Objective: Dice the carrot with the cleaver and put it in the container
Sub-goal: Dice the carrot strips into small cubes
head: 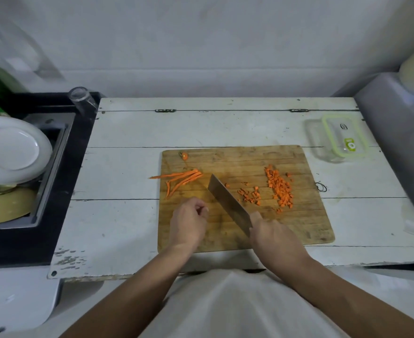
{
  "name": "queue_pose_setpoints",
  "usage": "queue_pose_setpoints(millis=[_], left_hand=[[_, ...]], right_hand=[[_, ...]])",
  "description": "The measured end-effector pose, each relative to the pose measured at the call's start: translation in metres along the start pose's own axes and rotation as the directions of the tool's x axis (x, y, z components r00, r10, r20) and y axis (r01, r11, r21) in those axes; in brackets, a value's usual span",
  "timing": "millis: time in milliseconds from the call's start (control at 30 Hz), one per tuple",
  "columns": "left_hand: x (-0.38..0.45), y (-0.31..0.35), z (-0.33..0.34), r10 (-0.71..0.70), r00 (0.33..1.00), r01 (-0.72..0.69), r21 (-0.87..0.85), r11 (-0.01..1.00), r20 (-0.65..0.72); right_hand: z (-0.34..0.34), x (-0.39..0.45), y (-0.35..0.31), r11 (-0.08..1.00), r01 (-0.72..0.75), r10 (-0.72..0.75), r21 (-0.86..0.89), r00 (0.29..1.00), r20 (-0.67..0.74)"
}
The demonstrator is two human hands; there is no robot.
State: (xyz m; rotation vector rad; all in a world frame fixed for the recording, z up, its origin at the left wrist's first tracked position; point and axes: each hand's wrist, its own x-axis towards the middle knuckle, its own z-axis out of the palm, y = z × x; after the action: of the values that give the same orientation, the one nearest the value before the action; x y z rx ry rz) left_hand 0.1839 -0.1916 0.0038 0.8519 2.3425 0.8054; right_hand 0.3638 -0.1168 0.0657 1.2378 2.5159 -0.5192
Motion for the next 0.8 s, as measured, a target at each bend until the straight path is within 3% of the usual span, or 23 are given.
queue_pose_setpoints(millis=[267,533,800], left_hand=[[0.019,0.026,0.013,0.084,0.996,-0.080,0.191,0.978,-0.016],[0.016,0.010,0.010,0.051,0.998,-0.051,0.016,0.999,-0.026],[0.012,0.011,0.007,-0.031,0.999,0.032,0.050,0.998,-0.013]], right_hand=[[0.001,-0.012,-0.002,0.998,0.015,-0.016,-0.061,1.000,-0.008],[-0.021,-0.034,0.014,0.996,-0.066,0.067,0.064,0.998,-0.006],[-0.012,-0.020,-0.007,1.000,-0.008,0.008,-0.012,1.000,-0.009]])
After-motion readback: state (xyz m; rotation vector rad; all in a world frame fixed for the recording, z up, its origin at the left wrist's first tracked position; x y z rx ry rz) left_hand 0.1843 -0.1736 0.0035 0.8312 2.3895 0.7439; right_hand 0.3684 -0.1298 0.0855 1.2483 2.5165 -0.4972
